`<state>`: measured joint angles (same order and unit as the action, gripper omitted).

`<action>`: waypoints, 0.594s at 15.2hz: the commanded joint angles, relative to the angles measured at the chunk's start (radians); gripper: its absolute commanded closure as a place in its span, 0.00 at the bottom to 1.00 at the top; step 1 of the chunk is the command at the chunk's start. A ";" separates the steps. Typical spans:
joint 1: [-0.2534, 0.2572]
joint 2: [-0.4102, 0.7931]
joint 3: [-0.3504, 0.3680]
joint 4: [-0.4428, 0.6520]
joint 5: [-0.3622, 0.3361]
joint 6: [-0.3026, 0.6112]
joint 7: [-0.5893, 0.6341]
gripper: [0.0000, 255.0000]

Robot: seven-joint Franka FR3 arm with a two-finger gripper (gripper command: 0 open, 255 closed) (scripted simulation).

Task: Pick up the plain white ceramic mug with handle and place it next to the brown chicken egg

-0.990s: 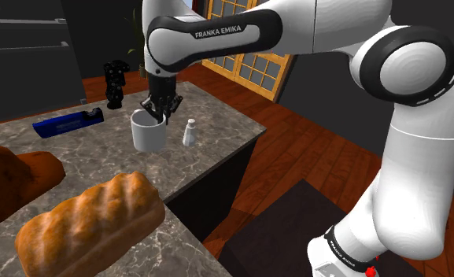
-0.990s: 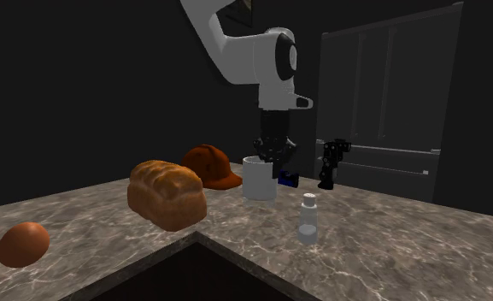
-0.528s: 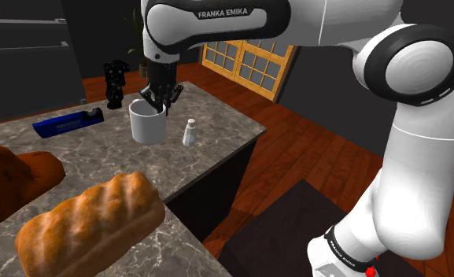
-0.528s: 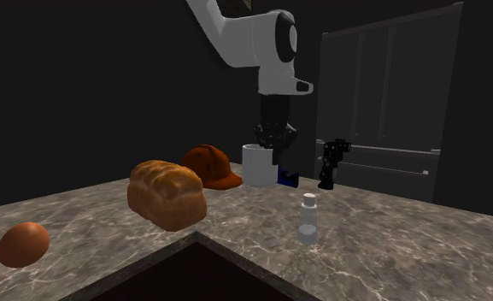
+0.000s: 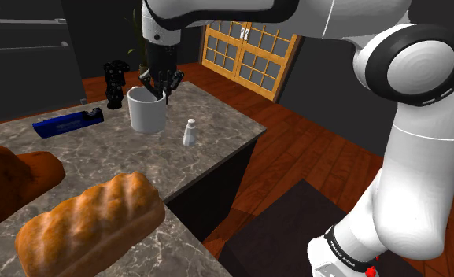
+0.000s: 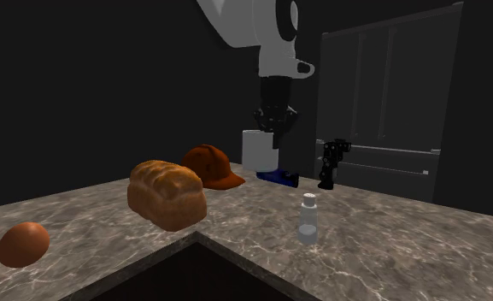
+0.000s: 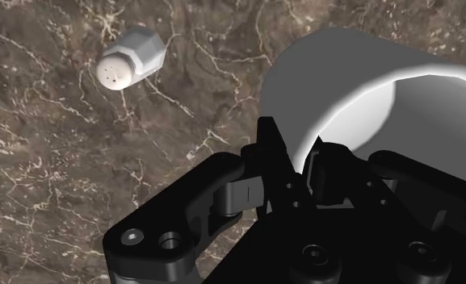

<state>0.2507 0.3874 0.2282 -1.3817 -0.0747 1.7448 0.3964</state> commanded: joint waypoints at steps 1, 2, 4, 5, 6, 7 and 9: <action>0.002 0.002 0.000 0.030 0.000 -0.028 0.000 1.00; 0.003 0.003 0.001 0.045 0.000 -0.042 0.000 1.00; 0.005 0.006 0.001 0.077 -0.001 -0.071 0.000 1.00; 0.005 0.008 0.001 0.089 -0.001 -0.081 0.000 1.00; 0.013 -0.020 0.007 0.048 0.003 -0.067 0.016 1.00; 0.021 -0.046 0.013 0.009 0.007 -0.055 0.032 1.00; 0.037 -0.094 0.027 -0.060 0.014 -0.033 0.065 1.00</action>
<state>0.2754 0.3079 0.2476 -1.4217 -0.0619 1.7062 0.4403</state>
